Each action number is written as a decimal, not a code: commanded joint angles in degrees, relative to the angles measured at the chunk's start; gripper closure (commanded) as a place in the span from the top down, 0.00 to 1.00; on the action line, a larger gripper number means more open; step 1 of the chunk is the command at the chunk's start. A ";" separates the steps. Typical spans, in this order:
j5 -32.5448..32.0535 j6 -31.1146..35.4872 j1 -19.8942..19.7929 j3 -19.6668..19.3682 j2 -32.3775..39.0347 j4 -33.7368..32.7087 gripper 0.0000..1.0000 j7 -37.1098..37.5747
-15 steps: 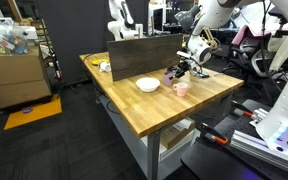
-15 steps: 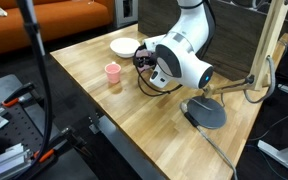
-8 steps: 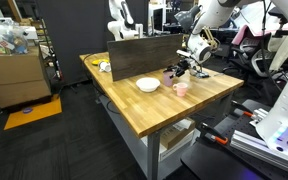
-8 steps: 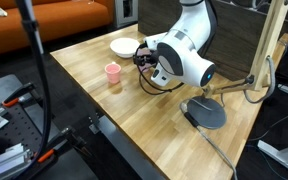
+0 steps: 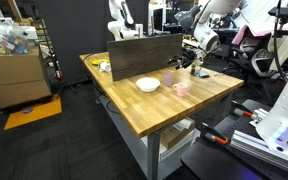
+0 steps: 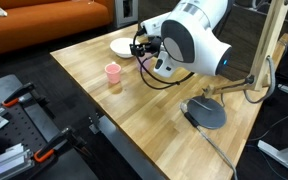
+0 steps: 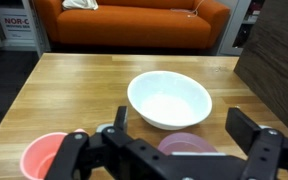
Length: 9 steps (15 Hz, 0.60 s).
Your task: Pour the water out of the purple cup into the white bowl
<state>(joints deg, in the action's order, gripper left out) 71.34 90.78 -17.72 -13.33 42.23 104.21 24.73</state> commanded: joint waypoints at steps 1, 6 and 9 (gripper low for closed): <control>-6.01 -2.90 -0.30 -3.43 -7.42 8.48 1.00 -3.83; -20.10 -3.01 -3.73 -11.35 -16.17 19.92 1.00 -11.99; -27.67 -4.88 -7.50 -15.25 -20.41 24.39 1.00 -15.94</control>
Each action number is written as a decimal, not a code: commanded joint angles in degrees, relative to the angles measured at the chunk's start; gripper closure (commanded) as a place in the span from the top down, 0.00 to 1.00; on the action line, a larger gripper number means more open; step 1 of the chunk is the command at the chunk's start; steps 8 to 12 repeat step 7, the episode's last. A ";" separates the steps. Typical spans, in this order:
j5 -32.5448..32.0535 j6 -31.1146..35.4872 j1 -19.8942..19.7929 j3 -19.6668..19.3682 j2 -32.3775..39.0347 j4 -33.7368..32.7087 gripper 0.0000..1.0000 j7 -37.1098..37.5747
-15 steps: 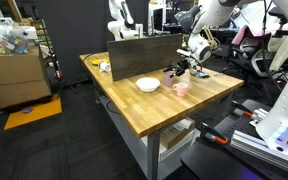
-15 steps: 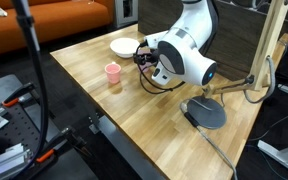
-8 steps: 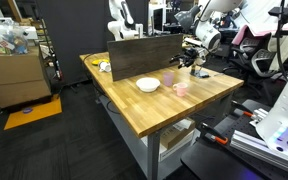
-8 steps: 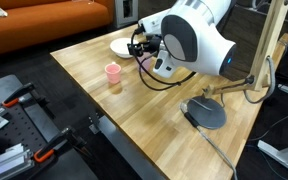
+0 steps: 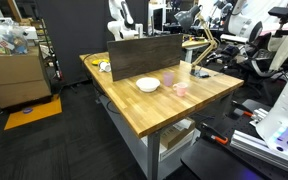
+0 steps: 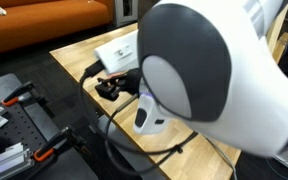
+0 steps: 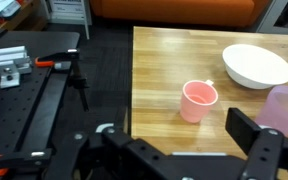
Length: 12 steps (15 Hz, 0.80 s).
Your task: Pour the water out of the purple cup into the white bowl
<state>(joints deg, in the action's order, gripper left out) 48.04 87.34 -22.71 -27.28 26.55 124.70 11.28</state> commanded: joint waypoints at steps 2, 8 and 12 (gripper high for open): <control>-3.74 -0.91 -3.37 -0.81 -2.96 2.69 1.00 -1.84; -3.87 -1.18 -3.11 -0.42 -4.24 3.57 1.00 -2.06; -3.87 -1.18 -3.11 -0.42 -4.24 3.57 1.00 -2.06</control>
